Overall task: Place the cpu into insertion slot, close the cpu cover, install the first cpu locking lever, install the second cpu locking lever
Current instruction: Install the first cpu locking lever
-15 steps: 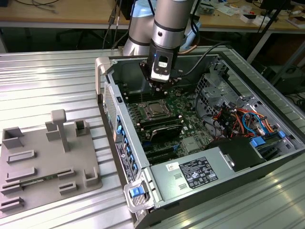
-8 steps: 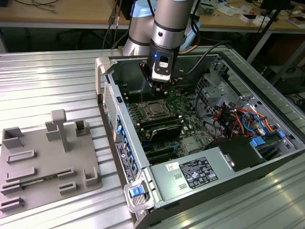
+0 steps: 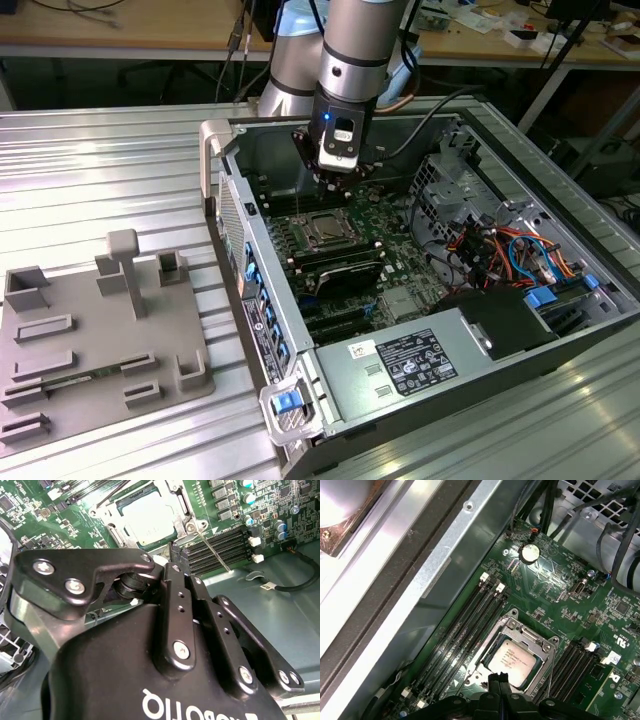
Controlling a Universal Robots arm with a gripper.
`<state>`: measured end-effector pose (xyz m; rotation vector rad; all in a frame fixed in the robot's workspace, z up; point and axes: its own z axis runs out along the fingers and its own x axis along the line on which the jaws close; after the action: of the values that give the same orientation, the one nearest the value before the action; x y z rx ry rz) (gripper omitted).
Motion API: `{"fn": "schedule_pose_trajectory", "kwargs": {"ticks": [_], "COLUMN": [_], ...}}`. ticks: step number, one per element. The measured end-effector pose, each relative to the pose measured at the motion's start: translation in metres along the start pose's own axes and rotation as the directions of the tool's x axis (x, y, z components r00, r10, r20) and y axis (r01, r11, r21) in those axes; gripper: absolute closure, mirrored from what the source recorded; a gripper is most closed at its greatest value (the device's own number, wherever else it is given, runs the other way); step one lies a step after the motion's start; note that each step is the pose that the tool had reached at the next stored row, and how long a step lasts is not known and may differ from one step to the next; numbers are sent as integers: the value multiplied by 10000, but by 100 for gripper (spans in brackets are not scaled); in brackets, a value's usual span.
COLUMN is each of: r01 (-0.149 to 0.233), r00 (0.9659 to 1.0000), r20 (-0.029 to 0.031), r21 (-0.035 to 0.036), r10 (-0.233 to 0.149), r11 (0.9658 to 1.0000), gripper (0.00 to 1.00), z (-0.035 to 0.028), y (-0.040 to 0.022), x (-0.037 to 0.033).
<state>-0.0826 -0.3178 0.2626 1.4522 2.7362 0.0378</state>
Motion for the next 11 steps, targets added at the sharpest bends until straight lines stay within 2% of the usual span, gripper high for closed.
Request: {"fn": "schedule_pose_trajectory", "kwargs": {"ticks": [2,4,6,8,11], "r01": [42,469,1075,1406,1436], "r00": [10000,9989,9942,9900,9896], "r20": [-2,-20,-44,-56,-57], "r21": [-1,-12,-31,-42,-43], "r10": [-42,-469,-1076,-1406,-1436], "r11": [10000,9989,9942,9901,9896], "gripper": [89,89,89,89,89], "z": [0,-1,0,0,0], "y": [0,0,0,0,0], "x": [0,0,0,0,0]}}
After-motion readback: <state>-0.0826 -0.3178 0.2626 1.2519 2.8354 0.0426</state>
